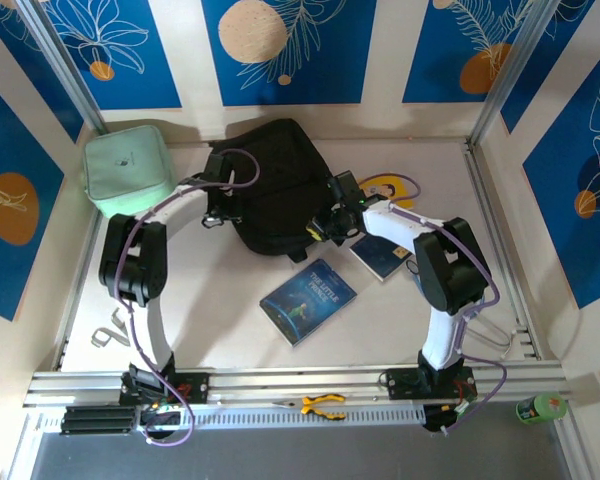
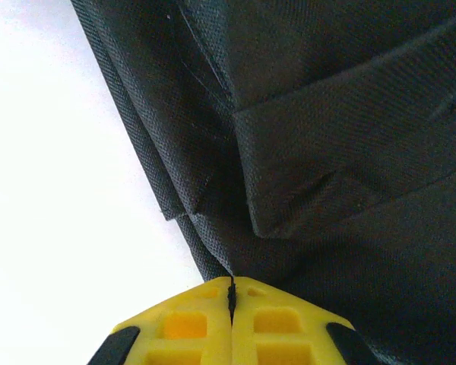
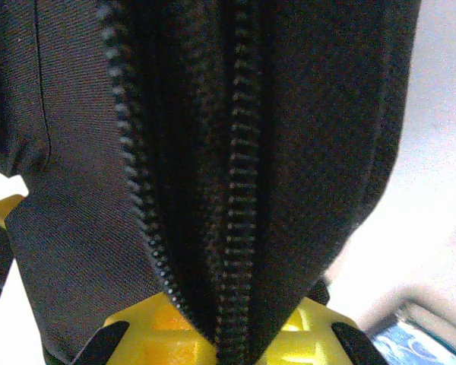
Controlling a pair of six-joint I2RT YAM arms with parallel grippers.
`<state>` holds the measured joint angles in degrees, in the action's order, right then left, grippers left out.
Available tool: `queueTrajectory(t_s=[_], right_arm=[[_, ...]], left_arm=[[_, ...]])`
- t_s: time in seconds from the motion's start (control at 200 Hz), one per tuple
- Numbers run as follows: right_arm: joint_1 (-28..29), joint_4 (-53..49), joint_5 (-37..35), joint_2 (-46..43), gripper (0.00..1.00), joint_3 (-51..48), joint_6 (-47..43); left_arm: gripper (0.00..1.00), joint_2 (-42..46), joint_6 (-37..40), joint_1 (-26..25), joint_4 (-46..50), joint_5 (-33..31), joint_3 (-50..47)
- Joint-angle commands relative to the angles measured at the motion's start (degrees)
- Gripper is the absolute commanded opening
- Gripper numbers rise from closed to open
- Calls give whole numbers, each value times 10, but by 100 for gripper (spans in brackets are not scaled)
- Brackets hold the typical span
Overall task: Pack the student bag
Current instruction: Unzip the student bag at the top-center of the table.
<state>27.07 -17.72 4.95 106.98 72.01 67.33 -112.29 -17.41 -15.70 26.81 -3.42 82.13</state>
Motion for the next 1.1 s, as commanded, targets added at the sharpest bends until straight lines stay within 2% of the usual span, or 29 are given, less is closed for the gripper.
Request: queueTrajectory(t_s=[0.0,0.265,0.39,0.495,0.575,0.675,0.845,0.955,1.095], right_arm=[[-2,-5,12,16,10,17,-10],[3,21,33,27,9,22,-15],[13,43,60,52,10,42,-8],[27,58,73,80,11,74,-10],[35,67,91,103,17,103,-13],[40,91,116,108,32,118,-33],[34,5,75,28,56,91,-95],[35,-58,32,-49,63,30,-131],[58,-130,-9,-122,66,-52,-162]], left_arm=[[0,-21,20,28,13,-63,28],[1,-34,25,41,35,-84,49],[23,-6,7,44,57,-81,55],[48,46,-16,45,74,-78,43],[58,87,-29,46,81,-70,21],[65,135,-34,46,89,-42,-6],[80,215,-31,46,98,-20,-56],[89,265,-9,46,85,0,-90],[100,309,21,46,70,17,-117]])
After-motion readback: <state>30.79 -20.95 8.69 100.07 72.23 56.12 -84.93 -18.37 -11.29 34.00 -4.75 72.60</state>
